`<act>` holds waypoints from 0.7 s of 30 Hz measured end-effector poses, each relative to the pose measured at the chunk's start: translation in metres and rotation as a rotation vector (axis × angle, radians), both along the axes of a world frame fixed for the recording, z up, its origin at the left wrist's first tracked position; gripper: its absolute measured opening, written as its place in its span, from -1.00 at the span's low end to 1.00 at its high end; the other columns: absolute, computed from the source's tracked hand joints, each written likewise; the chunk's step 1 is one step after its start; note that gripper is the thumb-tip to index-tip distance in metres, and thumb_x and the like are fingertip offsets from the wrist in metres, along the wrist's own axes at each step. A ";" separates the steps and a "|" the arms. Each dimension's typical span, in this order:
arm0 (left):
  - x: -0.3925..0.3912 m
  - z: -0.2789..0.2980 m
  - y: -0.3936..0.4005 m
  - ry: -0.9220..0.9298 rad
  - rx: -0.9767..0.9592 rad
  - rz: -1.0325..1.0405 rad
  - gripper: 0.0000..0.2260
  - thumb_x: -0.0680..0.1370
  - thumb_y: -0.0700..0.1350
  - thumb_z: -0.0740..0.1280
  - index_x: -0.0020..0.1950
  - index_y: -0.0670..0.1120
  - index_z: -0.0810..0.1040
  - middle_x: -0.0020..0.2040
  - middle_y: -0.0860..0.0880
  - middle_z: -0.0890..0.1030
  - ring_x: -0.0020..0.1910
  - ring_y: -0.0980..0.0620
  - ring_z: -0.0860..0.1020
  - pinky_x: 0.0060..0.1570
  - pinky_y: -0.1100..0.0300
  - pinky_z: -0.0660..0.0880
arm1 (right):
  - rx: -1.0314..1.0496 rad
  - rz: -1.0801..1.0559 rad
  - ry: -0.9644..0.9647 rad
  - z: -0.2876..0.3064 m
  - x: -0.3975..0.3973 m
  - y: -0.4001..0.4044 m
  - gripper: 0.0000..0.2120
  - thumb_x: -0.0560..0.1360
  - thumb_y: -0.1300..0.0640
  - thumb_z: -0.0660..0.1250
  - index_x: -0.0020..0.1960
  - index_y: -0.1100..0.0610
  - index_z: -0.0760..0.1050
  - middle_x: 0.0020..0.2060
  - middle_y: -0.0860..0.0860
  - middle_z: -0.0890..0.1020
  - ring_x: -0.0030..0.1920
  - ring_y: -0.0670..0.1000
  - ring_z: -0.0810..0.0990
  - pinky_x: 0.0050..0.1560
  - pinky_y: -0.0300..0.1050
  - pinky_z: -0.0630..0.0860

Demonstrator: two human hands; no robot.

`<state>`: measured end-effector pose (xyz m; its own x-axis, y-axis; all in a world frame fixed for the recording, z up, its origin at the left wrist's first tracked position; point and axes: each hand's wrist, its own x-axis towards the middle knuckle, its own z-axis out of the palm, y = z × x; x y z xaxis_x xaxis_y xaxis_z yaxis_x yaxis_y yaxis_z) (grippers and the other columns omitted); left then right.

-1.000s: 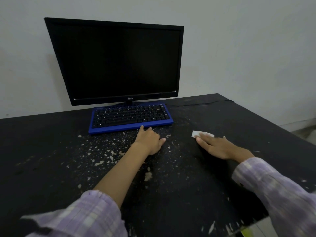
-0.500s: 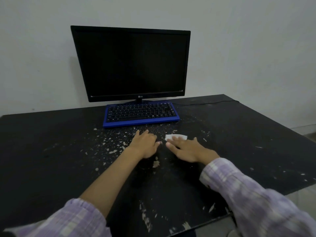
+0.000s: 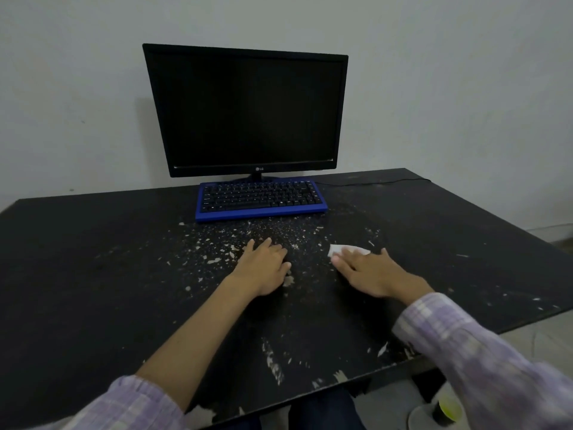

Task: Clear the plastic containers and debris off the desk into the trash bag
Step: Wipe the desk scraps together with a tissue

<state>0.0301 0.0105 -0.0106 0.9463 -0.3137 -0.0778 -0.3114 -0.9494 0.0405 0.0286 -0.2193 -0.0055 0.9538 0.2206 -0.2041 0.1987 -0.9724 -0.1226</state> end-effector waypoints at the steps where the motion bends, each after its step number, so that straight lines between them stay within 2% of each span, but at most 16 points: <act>1: -0.002 0.000 -0.001 0.002 -0.004 -0.005 -0.54 0.65 0.04 0.02 0.51 -0.11 0.17 0.53 -0.06 0.20 0.54 -0.06 0.03 0.47 -0.12 -0.07 | -0.008 0.029 -0.021 -0.002 -0.006 0.008 -0.42 0.57 -0.29 -0.20 0.53 -0.12 0.03 0.54 -0.06 0.09 0.51 0.08 0.13 0.44 0.28 -0.20; 7: -0.012 -0.002 0.005 0.011 0.039 -0.001 -0.55 0.65 0.02 0.00 0.52 -0.09 0.15 0.53 -0.04 0.19 0.54 -0.06 0.03 0.48 -0.14 -0.06 | 0.088 0.272 0.005 -0.013 -0.050 0.023 -0.46 0.56 -0.30 -0.21 0.51 -0.23 0.02 0.53 -0.17 0.06 0.52 -0.06 0.06 0.43 0.28 -0.24; 9: -0.013 0.000 0.006 0.018 0.048 -0.003 -0.55 0.65 0.02 0.00 0.53 -0.10 0.13 0.54 -0.04 0.18 0.54 -0.06 0.02 0.49 -0.14 -0.07 | 0.105 0.238 0.039 -0.008 -0.052 0.017 -0.46 0.55 -0.30 -0.23 0.50 -0.24 0.03 0.52 -0.21 0.08 0.51 -0.09 0.09 0.45 0.26 -0.26; 12: -0.016 0.002 0.004 0.008 0.080 -0.011 -0.54 0.65 0.01 0.00 0.53 -0.11 0.13 0.54 -0.05 0.17 0.54 -0.06 0.01 0.48 -0.15 -0.10 | 0.070 0.184 0.012 -0.003 -0.051 0.024 -0.47 0.57 -0.27 -0.22 0.51 -0.20 0.04 0.52 -0.18 0.09 0.51 -0.06 0.11 0.46 0.25 -0.26; 16: -0.023 0.001 0.007 -0.024 0.091 -0.016 -0.54 0.66 0.02 -0.02 0.53 -0.10 0.09 0.55 -0.05 0.15 0.54 -0.05 -0.03 0.47 -0.15 -0.12 | 0.053 0.232 -0.041 -0.012 -0.061 0.049 -0.48 0.59 -0.24 -0.20 0.52 -0.17 0.02 0.54 -0.09 0.05 0.53 0.00 0.05 0.44 0.29 -0.24; 19: -0.028 0.003 0.020 -0.054 0.077 -0.007 -0.54 0.66 0.03 -0.02 0.53 -0.09 0.10 0.55 -0.04 0.14 0.54 -0.05 -0.03 0.47 -0.15 -0.12 | 0.083 0.312 -0.037 -0.015 -0.067 0.054 -0.47 0.58 -0.25 -0.21 0.52 -0.17 0.02 0.54 -0.12 0.06 0.53 -0.05 0.02 0.43 0.29 -0.25; 21: -0.029 0.006 0.031 -0.055 0.067 0.022 -0.54 0.65 0.03 -0.02 0.53 -0.08 0.09 0.55 -0.04 0.13 0.54 -0.05 -0.04 0.47 -0.15 -0.12 | 0.063 0.296 -0.001 -0.011 -0.058 0.051 -0.44 0.56 -0.29 -0.23 0.52 -0.17 0.03 0.53 -0.14 0.09 0.52 -0.06 0.08 0.45 0.25 -0.25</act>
